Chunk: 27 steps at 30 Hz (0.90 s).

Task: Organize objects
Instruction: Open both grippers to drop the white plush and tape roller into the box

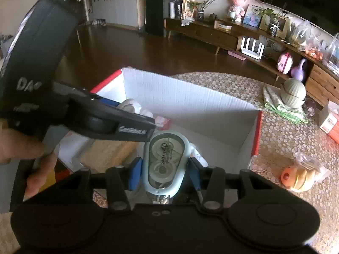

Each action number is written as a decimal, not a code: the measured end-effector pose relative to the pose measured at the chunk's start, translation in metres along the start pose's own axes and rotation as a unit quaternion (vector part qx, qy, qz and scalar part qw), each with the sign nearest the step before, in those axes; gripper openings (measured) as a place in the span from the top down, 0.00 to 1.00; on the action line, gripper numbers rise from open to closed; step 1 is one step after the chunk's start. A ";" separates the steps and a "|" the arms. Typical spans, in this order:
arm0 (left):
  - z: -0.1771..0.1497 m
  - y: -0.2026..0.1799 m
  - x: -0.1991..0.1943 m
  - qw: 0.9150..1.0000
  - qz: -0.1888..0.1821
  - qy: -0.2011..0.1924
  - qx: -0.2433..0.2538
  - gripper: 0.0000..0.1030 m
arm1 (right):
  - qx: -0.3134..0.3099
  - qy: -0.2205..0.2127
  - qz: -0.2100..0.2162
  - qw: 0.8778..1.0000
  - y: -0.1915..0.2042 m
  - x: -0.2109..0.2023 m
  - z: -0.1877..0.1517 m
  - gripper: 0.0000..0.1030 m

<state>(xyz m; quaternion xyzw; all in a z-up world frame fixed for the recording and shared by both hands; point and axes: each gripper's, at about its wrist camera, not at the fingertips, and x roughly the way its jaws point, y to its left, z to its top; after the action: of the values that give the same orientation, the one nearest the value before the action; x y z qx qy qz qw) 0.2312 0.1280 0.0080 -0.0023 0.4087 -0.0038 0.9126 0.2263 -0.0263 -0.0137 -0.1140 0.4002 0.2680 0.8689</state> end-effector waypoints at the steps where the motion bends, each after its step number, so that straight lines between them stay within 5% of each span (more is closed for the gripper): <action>1: 0.000 0.000 0.005 1.000 0.001 0.007 -0.003 0.48 | 0.004 0.003 -0.001 1.000 -0.001 0.003 -0.001 0.55; 22: -0.003 0.003 0.048 0.995 0.005 0.102 -0.004 0.46 | 0.038 0.044 -0.006 0.998 -0.009 0.023 -0.015 0.50; 27: -0.002 0.004 0.041 0.996 0.018 0.081 -0.014 0.28 | 0.037 0.026 -0.004 0.999 -0.008 0.007 -0.013 0.40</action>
<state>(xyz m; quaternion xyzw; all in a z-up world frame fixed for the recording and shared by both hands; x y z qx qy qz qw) 0.2566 0.1315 -0.0239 -0.0071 0.4813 0.0182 0.8763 0.2264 -0.0361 -0.0282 -0.0905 0.4317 0.2467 0.8629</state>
